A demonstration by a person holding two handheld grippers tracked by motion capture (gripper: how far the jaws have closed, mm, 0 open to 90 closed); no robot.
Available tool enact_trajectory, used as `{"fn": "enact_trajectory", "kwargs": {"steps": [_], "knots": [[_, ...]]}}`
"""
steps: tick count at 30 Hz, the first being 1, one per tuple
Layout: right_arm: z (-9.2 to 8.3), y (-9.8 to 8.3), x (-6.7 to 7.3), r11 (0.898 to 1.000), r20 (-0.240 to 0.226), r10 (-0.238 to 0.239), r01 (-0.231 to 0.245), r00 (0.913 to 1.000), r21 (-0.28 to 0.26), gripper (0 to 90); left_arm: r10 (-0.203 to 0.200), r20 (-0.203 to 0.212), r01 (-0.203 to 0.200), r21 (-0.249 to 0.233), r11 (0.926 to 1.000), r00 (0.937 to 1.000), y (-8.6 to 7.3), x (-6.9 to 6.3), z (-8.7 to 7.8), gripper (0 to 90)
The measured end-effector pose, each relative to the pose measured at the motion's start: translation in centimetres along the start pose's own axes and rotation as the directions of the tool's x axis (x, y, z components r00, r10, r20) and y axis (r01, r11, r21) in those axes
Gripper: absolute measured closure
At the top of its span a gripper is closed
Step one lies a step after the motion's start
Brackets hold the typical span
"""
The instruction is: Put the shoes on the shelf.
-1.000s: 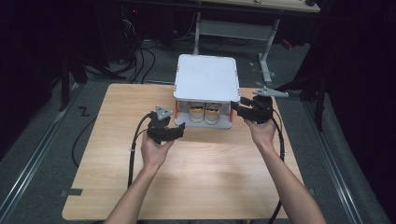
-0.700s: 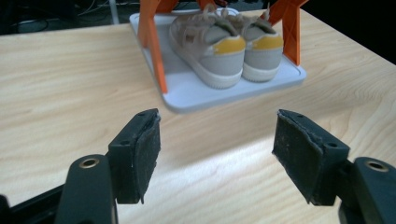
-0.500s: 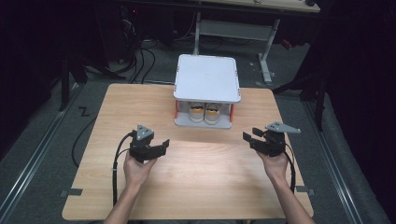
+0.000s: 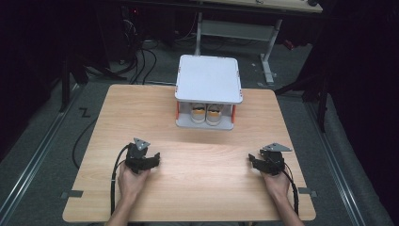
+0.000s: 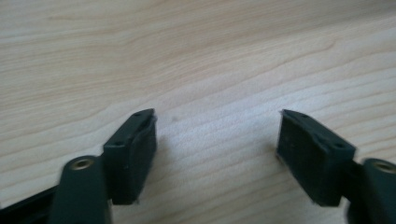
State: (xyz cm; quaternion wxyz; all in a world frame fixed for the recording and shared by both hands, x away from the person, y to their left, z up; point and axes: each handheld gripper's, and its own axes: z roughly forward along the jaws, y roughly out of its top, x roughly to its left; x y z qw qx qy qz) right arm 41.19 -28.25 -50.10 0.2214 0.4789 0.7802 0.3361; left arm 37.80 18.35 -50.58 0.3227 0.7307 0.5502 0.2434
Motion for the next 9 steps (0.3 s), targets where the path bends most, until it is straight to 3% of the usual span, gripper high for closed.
{"fn": "enact_trajectory", "kwargs": {"steps": [9], "knots": [[0.00, 0.00, -0.02, 1.000, -0.004, 0.002, -0.002, 1.0000, 0.003, 41.0, -0.010, -0.013, 0.010, -0.004, 0.9999, 0.9999, -0.15, -0.01, -0.14, 27.6]]}}
